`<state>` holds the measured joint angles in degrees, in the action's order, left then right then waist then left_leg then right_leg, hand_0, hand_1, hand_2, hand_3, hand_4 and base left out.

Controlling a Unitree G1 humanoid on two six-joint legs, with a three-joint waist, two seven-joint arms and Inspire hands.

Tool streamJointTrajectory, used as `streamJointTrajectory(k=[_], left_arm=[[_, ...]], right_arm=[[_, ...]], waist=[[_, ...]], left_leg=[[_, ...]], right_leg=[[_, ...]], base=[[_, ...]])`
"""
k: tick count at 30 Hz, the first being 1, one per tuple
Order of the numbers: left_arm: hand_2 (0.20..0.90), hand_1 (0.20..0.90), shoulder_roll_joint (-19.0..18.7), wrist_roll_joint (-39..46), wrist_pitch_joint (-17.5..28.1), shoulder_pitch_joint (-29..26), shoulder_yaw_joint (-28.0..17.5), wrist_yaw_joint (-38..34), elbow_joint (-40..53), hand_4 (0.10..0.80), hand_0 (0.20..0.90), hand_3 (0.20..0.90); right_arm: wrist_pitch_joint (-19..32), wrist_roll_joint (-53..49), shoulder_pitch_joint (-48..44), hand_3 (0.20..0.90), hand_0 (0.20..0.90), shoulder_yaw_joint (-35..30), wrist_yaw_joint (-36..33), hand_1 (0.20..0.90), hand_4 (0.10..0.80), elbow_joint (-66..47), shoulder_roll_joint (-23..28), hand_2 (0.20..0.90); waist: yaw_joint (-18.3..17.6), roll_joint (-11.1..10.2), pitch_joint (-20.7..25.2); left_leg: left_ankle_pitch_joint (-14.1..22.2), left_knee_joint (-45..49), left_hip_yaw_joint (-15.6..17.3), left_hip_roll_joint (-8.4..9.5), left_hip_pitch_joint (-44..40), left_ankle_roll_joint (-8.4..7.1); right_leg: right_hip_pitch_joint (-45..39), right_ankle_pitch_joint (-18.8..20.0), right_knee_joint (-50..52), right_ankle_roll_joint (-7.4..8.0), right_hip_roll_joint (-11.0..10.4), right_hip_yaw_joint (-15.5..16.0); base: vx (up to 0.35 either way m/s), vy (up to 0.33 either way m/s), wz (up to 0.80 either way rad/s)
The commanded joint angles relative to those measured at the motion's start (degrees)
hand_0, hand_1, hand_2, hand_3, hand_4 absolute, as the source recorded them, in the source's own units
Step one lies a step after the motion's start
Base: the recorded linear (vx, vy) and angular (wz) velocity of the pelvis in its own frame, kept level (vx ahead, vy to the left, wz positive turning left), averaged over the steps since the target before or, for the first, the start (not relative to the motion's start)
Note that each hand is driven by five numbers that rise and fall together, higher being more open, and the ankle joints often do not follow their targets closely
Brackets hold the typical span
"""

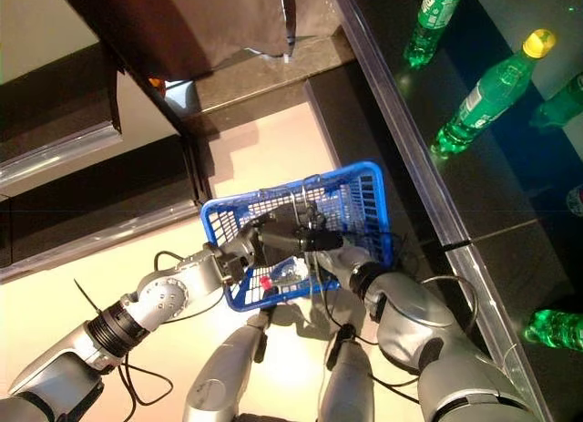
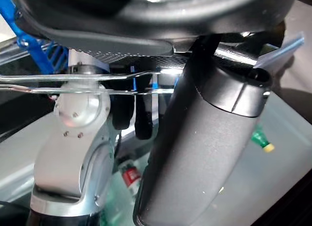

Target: Pick up the drink and place into the basket.

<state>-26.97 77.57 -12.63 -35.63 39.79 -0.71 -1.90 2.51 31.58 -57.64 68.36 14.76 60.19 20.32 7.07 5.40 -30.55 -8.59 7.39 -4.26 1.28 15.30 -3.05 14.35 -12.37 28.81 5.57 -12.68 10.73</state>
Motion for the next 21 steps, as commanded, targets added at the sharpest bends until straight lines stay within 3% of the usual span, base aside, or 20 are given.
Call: streamJointTrajectory(k=[1, 5, 7, 8, 11, 12, 21], left_arm=[[0.300, 0.300, 10.07, 2.21, 10.07, -13.58, -5.20, 11.06, 9.19, 0.100, 0.300, 0.200], [0.300, 0.300, 10.60, 1.68, 10.14, -13.45, -5.64, 11.56, 8.30, 0.100, 0.300, 0.200], [0.300, 0.300, 10.81, 1.50, 10.36, -13.50, -5.62, 11.38, 8.12, 0.100, 0.300, 0.200], [0.300, 0.300, 10.91, 1.35, 10.41, -13.50, -5.67, 11.21, 8.12, 0.100, 0.300, 0.200], [0.300, 0.300, 10.93, 1.26, 10.62, -13.56, -5.85, 10.81, 8.07, 0.100, 0.300, 0.200], [0.300, 0.300, 10.99, 1.25, 10.72, -13.45, -5.93, 10.62, 8.14, 0.100, 0.300, 0.200], [0.300, 0.300, 10.70, 1.94, 10.77, -12.61, -7.56, 9.58, 10.16, 0.100, 0.300, 0.200]], right_arm=[[-0.42, -1.09, -6.45, 0.200, 0.300, -2.29, -5.90, 0.300, 0.100, 1.71, -3.81, 0.300], [-0.77, -1.45, -6.72, 0.200, 0.300, -3.36, -7.38, 0.300, 0.100, 1.62, -3.75, 0.300], [-0.93, -1.73, -7.00, 0.280, 0.368, -3.70, -8.18, 0.368, 0.180, 1.28, -3.65, 0.368], [-1.07, -1.67, -7.02, 0.285, 0.373, -3.85, -8.35, 0.373, 0.185, 1.02, -3.56, 0.373], [-1.37, -2.09, -7.11, 0.653, 0.688, -4.34, -9.23, 0.688, 0.553, 0.51, -3.00, 0.688], [-1.68, -2.64, -7.06, 0.900, 0.900, -4.53, -10.11, 0.900, 0.800, 0.18, -2.78, 0.900], [-2.72, -5.01, -7.74, 0.900, 0.900, -7.56, -12.80, 0.900, 0.800, -4.75, -0.45, 0.900]], waist=[[0.36, -0.96, 4.29], [0.19, -1.24, 4.45], [0.05, -1.38, 4.51], [-0.03, -1.44, 4.52], [-0.21, -1.61, 4.64], [-0.26, -1.67, 4.82], [-0.85, -2.30, 5.51]], left_leg=[[10.26, 10.39, 1.06, 4.34, 1.36, 3.40], [10.18, 10.05, 1.32, 4.17, 1.08, 3.36], [10.11, 9.91, 1.46, 4.04, 0.93, 3.33], [10.11, 9.89, 1.53, 4.00, 0.89, 3.32], [10.13, 9.80, 1.69, 3.85, 0.78, 3.32], [10.04, 9.60, 1.71, 3.80, 0.66, 3.29], [9.98, 8.67, 1.93, 3.19, -0.56, 2.96]], right_leg=[[-1.46, 11.25, -12.09, -3.05, 1.25, -0.44], [-1.62, 11.37, -12.42, -3.00, 1.44, -0.43], [-1.71, 11.45, -12.52, -2.99, 1.53, -0.48], [-1.73, 11.45, -12.54, -3.00, 1.56, -0.52], [-1.83, 11.41, -12.64, -3.02, 1.66, -0.58], [-1.98, 11.42, -12.79, -3.04, 1.76, -0.59], [-2.87, 11.21, -13.41, -3.23, 2.36, -0.57]], base=[[0.000, 0.000, 0.00], [0.000, 0.000, 0.00], [0.000, 0.000, 0.00], [0.000, 0.000, 0.00], [0.000, 0.000, 0.00], [0.000, 0.000, 0.00], [0.000, 0.000, 0.00]])
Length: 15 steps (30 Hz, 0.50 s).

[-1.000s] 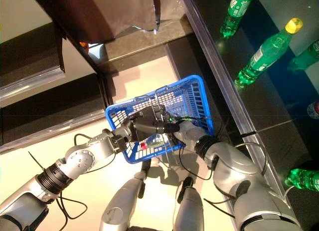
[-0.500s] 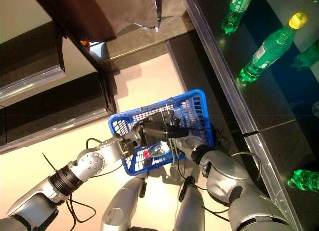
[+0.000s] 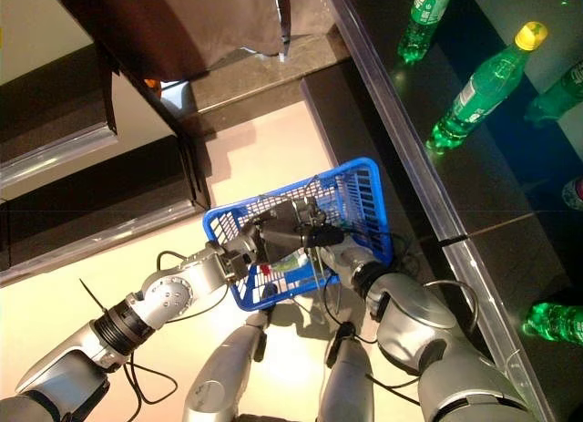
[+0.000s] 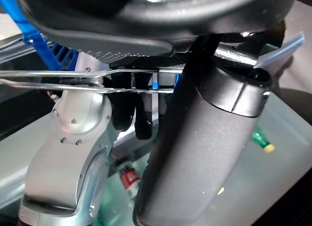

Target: Pick up the drink and place into the basket.

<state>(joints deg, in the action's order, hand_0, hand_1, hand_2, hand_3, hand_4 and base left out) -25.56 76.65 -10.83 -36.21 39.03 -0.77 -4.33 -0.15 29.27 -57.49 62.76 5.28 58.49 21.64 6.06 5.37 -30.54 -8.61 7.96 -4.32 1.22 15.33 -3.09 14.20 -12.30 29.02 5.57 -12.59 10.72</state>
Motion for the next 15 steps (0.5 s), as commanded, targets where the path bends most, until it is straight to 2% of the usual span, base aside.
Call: streamJointTrajectory(k=[1, 6, 10, 15], left_arm=[[0.300, 0.300, 9.30, 2.84, 8.91, -11.89, -6.86, 9.38, 12.84, 0.100, 0.300, 0.200], [0.300, 0.300, 8.51, 3.11, 9.05, -11.06, -7.39, 7.77, 14.15, 0.100, 0.300, 0.200], [0.300, 0.300, 6.89, 3.34, 9.91, -10.01, -8.73, 5.67, 15.40, 0.100, 0.300, 0.200], [0.300, 0.300, 3.11, 2.26, 10.89, -4.73, -13.93, 2.53, 19.41, 0.100, 0.300, 0.200]], right_arm=[[-0.20, -2.98, -7.83, 0.900, 0.900, -2.09, -3.44, 0.900, 0.800, -3.50, -1.50, 0.900], [-1.04, -5.71, -7.33, 0.900, 0.900, -3.28, -5.45, 0.900, 0.800, -6.74, 0.01, 0.900], [-2.95, -8.60, -6.78, 0.900, 0.900, -5.52, -9.09, 0.900, 0.800, -14.07, 2.68, 0.900], [-8.95, -9.04, -1.43, 0.900, 0.900, -13.39, -14.01, 0.900, 0.800, -34.89, 8.67, 0.900]], waist=[[0.13, -2.33, 5.54], [-0.10, -2.57, 5.95], [-0.59, -2.82, 6.01], [-2.04, -3.46, 5.60]], left_leg=[[10.01, 8.09, 2.03, 3.19, -0.67, 2.98], [10.13, 7.58, 2.30, 2.75, -1.56, 2.86], [10.06, 7.05, 2.44, 2.60, -1.97, 2.63], [9.84, 5.89, 2.75, 2.23, -2.81, 2.54]], right_leg=[[-2.79, 11.09, -13.60, -3.24, 2.27, -0.55], [-3.67, 10.91, -14.07, -3.32, 2.52, -0.35], [-4.06, 10.91, -14.57, -3.27, 2.80, -0.40], [-4.31, 10.86, -15.20, -3.05, 3.45, -1.04]], base=[[0.000, 0.000, 0.00], [0.000, 0.000, 0.00], [0.000, 0.000, 0.00], [-0.006, 0.001, -0.01]])
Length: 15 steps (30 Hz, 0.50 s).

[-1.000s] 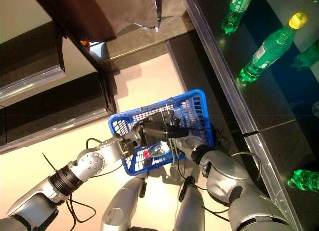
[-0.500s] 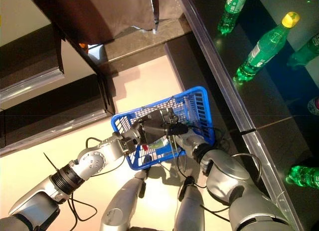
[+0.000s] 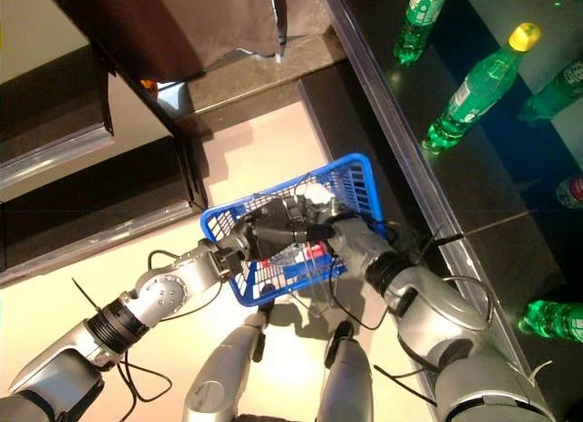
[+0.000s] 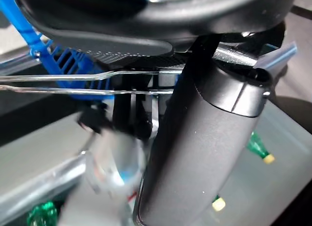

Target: Pick up the drink and place into the basket.

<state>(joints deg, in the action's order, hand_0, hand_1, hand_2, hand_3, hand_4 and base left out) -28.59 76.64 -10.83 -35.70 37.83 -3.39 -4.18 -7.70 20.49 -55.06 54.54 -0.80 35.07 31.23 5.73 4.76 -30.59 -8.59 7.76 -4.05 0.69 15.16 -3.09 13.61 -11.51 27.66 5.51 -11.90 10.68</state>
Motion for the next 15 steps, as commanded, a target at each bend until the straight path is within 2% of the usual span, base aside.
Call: streamJointTrajectory(k=[1, 2, 7, 9, 15], left_arm=[[0.300, 0.300, 5.50, 1.81, 10.99, -3.96, -13.94, 4.83, 20.29, 0.100, 0.300, 0.200], [0.300, 0.300, 4.47, 0.86, 11.39, -1.75, -15.90, 4.55, 21.93, 0.100, 0.300, 0.200], [0.300, 0.300, 3.01, -2.35, 11.61, 5.08, -21.82, 3.88, 25.53, 0.100, 0.300, 0.200], [0.300, 0.300, 2.17, -2.70, 10.92, 8.75, -25.65, 2.73, 26.92, 0.100, 0.300, 0.200], [0.300, 0.300, 1.51, -2.69, 10.22, 15.23, -31.44, 0.98, 27.55, 0.100, 0.300, 0.200]], right_arm=[[-1.60, -0.16, -1.97, 0.900, 0.900, -7.20, -8.53, 0.900, 0.800, -14.82, -0.07, 0.900], [-1.91, -0.69, 1.19, 0.900, 0.900, -10.42, -9.34, 0.900, 0.800, -20.03, 1.32, 0.900], [-0.11, -1.22, 10.99, 0.900, 0.900, -19.49, -12.50, 0.900, 0.800, -30.80, 4.74, 0.900], [0.74, -3.23, 16.64, 0.900, 0.900, -24.74, -12.46, 0.900, 0.800, -36.43, 5.80, 0.900], [3.34, -5.63, 25.47, 0.900, 0.900, -32.51, -13.09, 0.900, 0.800, -42.13, 6.40, 0.900]], waist=[[-1.95, -2.94, 5.69], [-2.26, -3.14, 5.84], [-2.93, -3.83, 6.60], [-3.37, -4.16, 7.34], [-3.97, -4.50, 8.89]], left_leg=[[9.80, 5.79, 2.56, 2.67, -2.88, 2.59], [9.88, 5.35, 2.70, 2.48, -3.32, 2.64], [10.28, 4.12, 3.05, 1.97, -4.96, 2.78], [10.38, 3.40, 3.34, 1.73, -6.01, 2.80], [10.27, 1.56, 3.77, 1.25, -8.34, 2.76]], right_leg=[[-3.90, 10.03, -14.07, -2.94, 2.90, -1.15], [-4.29, 9.94, -14.46, -2.87, 3.09, -1.41], [-5.88, 9.73, -15.74, -2.61, 3.58, -1.83], [-6.93, 9.71, -16.55, -2.54, 3.96, -2.08], [-9.11, 9.84, -18.34, -2.47, 4.64, -2.65]], base=[[0.000, 0.000, 0.00], [0.000, 0.000, 0.00], [0.032, -0.017, -0.05], [0.062, -0.021, -0.05], [0.048, -0.007, -0.08]])
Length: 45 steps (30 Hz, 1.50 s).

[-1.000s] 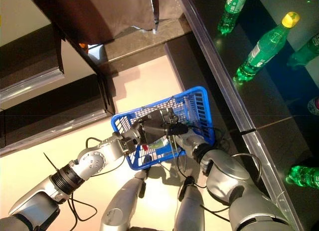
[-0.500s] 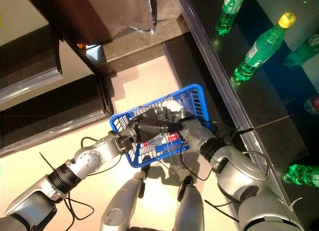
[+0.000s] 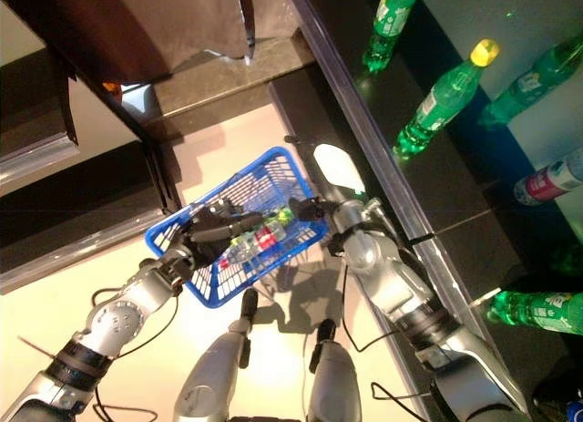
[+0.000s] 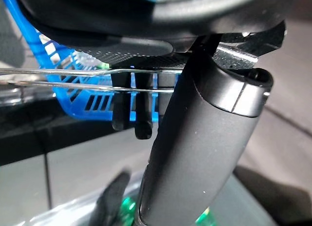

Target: Pick up the drink and place into the basket.

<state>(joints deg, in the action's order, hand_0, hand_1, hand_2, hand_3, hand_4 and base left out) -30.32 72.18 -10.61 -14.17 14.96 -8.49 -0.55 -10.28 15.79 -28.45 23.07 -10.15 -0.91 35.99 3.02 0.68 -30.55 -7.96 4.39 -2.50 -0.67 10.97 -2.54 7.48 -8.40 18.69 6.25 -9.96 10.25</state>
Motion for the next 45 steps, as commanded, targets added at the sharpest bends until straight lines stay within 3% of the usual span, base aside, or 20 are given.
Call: streamJointTrajectory(k=[1, 7, 13, 19, 25, 35, 45], left_arm=[[0.300, 0.300, 3.30, 1.89, 9.78, -5.38, -9.37, 5.86, 23.88, 0.100, 0.300, 0.200], [0.300, 0.300, 4.37, 0.57, 8.74, -0.50, -11.64, 4.32, 22.46, 0.100, 0.300, 0.200], [0.300, 0.300, 8.17, -1.47, 9.45, 3.42, -9.16, 2.13, 19.03, 0.100, 0.300, 0.200], [0.300, 0.300, 9.42, -1.32, 11.10, 7.31, -8.36, 2.59, 18.02, 0.100, 0.300, 0.200], [0.300, 0.300, 9.19, 0.20, 13.27, 4.00, -5.02, 0.58, 15.92, 0.100, 0.300, 0.200], [0.300, 0.300, 8.67, 2.61, 13.26, -0.33, -2.96, 0.01, 13.60, 0.100, 0.300, 0.200], [0.300, 0.300, 8.44, 3.89, 13.88, -6.16, -0.52, -2.09, 11.06, 0.100, 0.300, 0.200]], right_arm=[[6.58, -1.66, -0.07, 0.900, 0.900, -1.88, -4.03, 0.900, 0.800, -6.62, 1.61, 0.900], [13.12, -7.61, 4.26, 0.900, 0.900, -5.99, -7.88, 0.900, 0.800, -10.40, 0.00, 0.900], [20.90, -11.59, 6.57, 0.900, 0.900, -8.71, -18.00, 0.900, 0.800, -10.73, -5.56, 0.900], [24.66, -16.99, 11.02, 0.900, 0.900, -11.73, -27.06, 0.900, 0.800, -9.40, -8.92, 0.900], [26.99, -15.53, 3.49, 0.900, 0.900, -11.75, -35.83, 0.900, 0.800, -3.29, -12.86, 0.900], [26.45, -22.20, -6.02, 0.900, 0.900, -14.78, -40.19, 0.900, 0.800, 5.67, -11.10, 0.900], [28.25, -28.86, -17.87, 0.900, 0.900, -16.36, -42.24, 0.900, 0.800, 16.16, -9.76, 0.900]], waist=[[-1.27, -0.43, 9.02], [-1.48, -0.45, 10.36], [-1.89, 0.09, 11.57], [-2.37, 0.89, 12.43], [-2.34, 2.46, 9.78], [-1.57, 3.56, 7.16], [-0.74, 4.56, 1.33]], left_leg=[[9.62, 4.67, 2.25, 2.53, -4.44, 2.21], [9.49, 3.36, 2.50, 2.09, -6.01, 2.28], [9.66, 2.93, 2.91, 1.84, -7.36, 2.43], [9.91, 2.94, 3.82, 1.54, -7.84, 2.50], [9.72, 3.89, 3.77, 1.85, -6.61, 2.59], [9.55, 5.41, 3.92, 2.14, -4.21, 2.52], [9.37, 9.57, 3.81, 2.75, 2.33, 2.87]], right_leg=[[-3.23, 6.74, -9.58, -3.20, 2.76, -2.25], [-4.39, 6.89, -10.52, -3.17, 3.13, -2.52], [-5.37, 7.04, -10.99, -3.15, 3.46, -3.00], [-5.55, 7.13, -11.24, -3.17, 3.43, -3.44], [-4.37, 7.17, -10.27, -3.79, 3.15, -3.26], [-2.19, 7.58, -9.05, -3.88, 2.33, -2.71], [4.31, 8.25, -5.54, -4.29, 1.90, -2.84]], base=[[0.023, 0.000, -0.04], [0.012, -0.001, -0.01], [0.026, 0.006, -0.01], [0.046, 0.025, -0.13], [-0.027, 0.021, -0.04], [-0.009, 0.000, -0.04], [-0.058, -0.025, -0.01]])
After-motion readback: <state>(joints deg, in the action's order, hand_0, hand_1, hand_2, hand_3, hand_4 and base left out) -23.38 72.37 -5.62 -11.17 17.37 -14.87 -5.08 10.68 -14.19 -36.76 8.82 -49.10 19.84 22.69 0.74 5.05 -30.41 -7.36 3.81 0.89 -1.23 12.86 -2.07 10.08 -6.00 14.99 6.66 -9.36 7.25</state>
